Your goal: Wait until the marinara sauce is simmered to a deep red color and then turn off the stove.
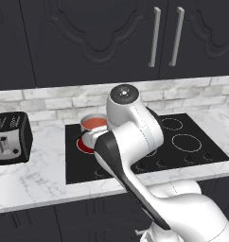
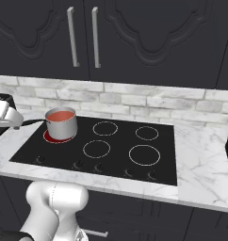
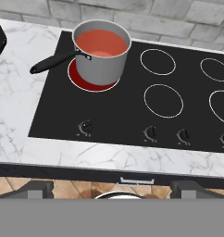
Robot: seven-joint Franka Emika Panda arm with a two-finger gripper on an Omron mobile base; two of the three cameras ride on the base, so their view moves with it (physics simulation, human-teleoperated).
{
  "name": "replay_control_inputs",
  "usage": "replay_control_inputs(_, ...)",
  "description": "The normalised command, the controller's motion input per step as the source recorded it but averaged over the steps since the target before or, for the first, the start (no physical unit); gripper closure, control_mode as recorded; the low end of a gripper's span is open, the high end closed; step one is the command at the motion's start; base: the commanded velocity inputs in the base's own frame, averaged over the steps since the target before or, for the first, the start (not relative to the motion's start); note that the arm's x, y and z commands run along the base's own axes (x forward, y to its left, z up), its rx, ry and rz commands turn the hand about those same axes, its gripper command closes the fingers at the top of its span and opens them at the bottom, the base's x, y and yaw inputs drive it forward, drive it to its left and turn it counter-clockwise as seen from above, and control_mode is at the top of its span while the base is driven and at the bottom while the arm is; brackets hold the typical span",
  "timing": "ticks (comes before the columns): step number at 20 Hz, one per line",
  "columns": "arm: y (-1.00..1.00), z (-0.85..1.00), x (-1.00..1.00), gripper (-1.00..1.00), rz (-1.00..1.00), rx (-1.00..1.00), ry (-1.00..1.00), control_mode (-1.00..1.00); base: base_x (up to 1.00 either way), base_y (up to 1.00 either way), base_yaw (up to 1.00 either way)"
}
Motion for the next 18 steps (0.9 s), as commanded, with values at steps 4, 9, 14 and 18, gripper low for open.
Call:
replay_control_inputs(4,-0.03,0.0,0.0,-1.0,0.04,0.0,0.03,-1.0,0.0,0.0,0.0)
replay_control_inputs(9,-0.16,-0.09,0.0,-1.0,0.1,0.01,0.04,-1.0,0.0,0.0,0.0)
replay_control_inputs(14,-0.1,-0.19,0.0,-1.0,0.12,0.02,0.05,-1.0,0.0,0.0,0.0)
replay_control_inputs(18,0.0,-0.32,0.0,-1.0,0.09,0.0,0.0,-1.0,0.0,0.0,0.0)
